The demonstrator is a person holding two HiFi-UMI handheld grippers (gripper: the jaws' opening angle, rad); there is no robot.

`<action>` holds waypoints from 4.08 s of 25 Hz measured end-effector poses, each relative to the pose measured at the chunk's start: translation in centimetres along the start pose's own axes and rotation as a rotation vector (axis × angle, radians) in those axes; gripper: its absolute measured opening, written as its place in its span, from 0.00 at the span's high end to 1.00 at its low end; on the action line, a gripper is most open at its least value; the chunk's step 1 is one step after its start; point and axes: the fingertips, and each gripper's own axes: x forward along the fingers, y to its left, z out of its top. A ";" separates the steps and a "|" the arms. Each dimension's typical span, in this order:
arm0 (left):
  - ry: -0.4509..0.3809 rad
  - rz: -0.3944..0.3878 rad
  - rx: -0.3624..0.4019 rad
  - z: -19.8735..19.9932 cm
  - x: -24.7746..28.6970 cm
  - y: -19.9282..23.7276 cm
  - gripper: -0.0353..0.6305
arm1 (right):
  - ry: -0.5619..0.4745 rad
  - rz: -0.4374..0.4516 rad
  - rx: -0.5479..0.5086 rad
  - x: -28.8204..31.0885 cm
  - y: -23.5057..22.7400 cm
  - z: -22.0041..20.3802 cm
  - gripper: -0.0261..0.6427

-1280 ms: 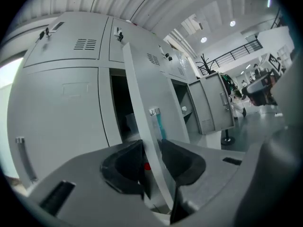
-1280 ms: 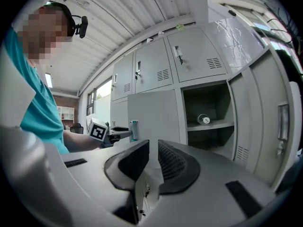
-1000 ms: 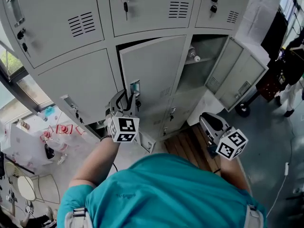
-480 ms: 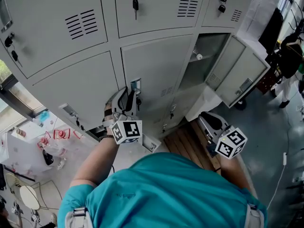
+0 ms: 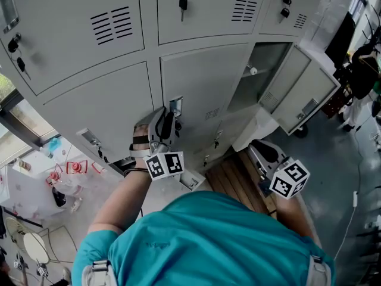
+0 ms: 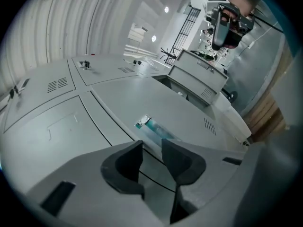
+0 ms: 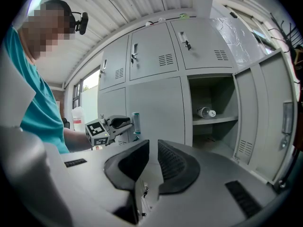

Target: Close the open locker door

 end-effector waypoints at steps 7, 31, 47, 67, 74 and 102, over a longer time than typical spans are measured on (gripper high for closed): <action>0.031 -0.044 -0.094 0.0 0.0 0.9 0.78 | -0.020 0.003 0.000 0.8 0.3 0.6 0.90; 0.113 -0.022 0.129 8.0 3.5 7.5 0.91 | -0.031 0.066 -0.005 2.1 3.2 0.7 0.90; -0.252 -0.691 -1.120 10.1 -6.5 -2.3 0.94 | -0.064 0.037 0.021 -1.7 -0.3 0.5 0.90; -0.233 -0.718 -0.915 23.7 0.4 -11.9 0.94 | -0.111 -0.067 0.050 -14.9 -10.3 -1.5 0.90; -0.346 -0.704 -0.629 42.8 8.3 -15.6 0.84 | -0.128 -0.138 0.068 -25.3 -17.0 -3.7 0.90; -0.106 -0.459 0.007 58.2 20.6 -22.8 0.78 | -0.218 -0.209 0.171 -40.2 -25.2 -8.4 0.90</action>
